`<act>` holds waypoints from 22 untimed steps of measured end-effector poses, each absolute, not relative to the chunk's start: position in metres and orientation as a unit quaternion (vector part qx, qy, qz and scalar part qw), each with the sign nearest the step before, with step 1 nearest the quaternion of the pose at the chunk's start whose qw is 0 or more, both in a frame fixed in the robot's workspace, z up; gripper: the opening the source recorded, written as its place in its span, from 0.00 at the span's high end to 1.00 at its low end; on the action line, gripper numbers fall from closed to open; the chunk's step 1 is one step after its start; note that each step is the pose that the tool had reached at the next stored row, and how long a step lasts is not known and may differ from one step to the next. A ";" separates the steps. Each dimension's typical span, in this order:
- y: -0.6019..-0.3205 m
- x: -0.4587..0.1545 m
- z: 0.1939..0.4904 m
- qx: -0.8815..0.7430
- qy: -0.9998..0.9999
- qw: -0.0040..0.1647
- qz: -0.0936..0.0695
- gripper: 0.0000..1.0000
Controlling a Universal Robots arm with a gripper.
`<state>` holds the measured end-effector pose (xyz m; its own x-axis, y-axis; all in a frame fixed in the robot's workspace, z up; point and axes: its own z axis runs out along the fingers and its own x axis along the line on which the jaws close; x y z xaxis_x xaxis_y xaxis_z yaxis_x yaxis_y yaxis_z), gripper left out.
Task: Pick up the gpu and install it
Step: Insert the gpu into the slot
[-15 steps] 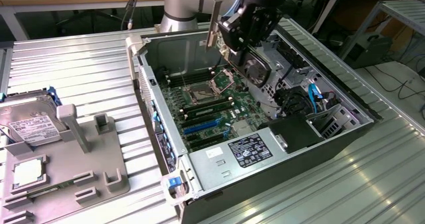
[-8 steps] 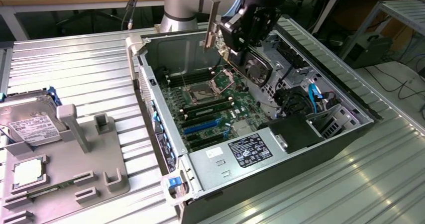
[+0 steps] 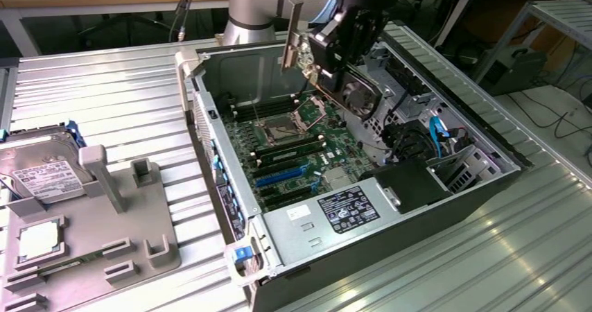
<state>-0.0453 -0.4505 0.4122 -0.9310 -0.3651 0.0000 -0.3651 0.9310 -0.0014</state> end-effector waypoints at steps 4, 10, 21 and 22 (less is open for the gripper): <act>-0.451 -0.045 0.412 -0.199 0.980 0.000 -0.001 0.72; -0.451 -0.045 0.412 -0.220 0.975 0.000 -0.001 0.72; -0.451 -0.045 0.412 -0.267 0.964 0.000 -0.001 0.72; -0.451 -0.045 0.412 -0.270 0.963 0.000 -0.001 0.72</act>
<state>-0.0453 -0.4505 0.4122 -0.8538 -0.5207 0.0000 -0.5207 0.8538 -0.0014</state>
